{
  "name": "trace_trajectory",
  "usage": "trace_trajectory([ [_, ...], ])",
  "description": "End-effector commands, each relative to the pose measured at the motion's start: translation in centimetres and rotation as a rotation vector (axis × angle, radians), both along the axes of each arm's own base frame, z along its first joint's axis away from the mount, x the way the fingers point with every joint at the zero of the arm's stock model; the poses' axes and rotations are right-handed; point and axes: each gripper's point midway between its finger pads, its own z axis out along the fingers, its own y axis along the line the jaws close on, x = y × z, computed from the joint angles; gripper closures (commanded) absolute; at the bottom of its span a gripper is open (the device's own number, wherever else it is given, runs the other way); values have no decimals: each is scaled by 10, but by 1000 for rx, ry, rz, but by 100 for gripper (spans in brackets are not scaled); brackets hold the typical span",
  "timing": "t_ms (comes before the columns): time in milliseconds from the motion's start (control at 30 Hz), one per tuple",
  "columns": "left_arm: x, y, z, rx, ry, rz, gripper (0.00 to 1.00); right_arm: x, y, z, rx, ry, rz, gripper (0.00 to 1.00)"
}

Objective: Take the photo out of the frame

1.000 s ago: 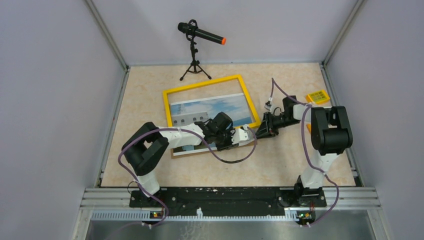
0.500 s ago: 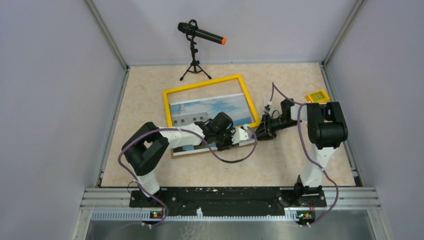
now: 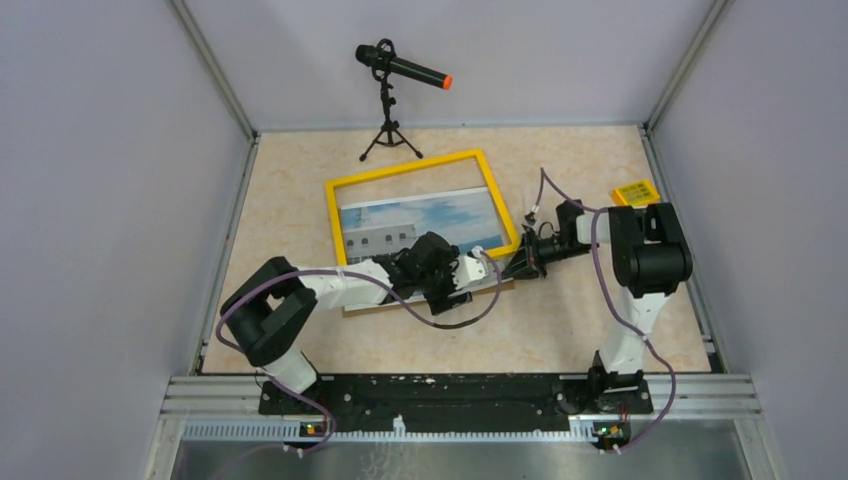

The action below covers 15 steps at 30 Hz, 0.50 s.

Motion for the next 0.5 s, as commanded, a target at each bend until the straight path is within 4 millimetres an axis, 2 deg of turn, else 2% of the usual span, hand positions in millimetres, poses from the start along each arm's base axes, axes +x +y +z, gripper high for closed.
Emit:
trace_trajectory([
  [0, 16, -13, 39, -116, -173, 22, 17, 0, 10, 43, 145, -48, 0, 100],
  [233, 17, -12, 40, -108, -281, 2, 21, 1, 5, 62, 198, -38, -19, 100],
  [467, 31, 0, 32, -24, -353, 60, 39, -6, -3, 67, 200, -38, -17, 100],
])
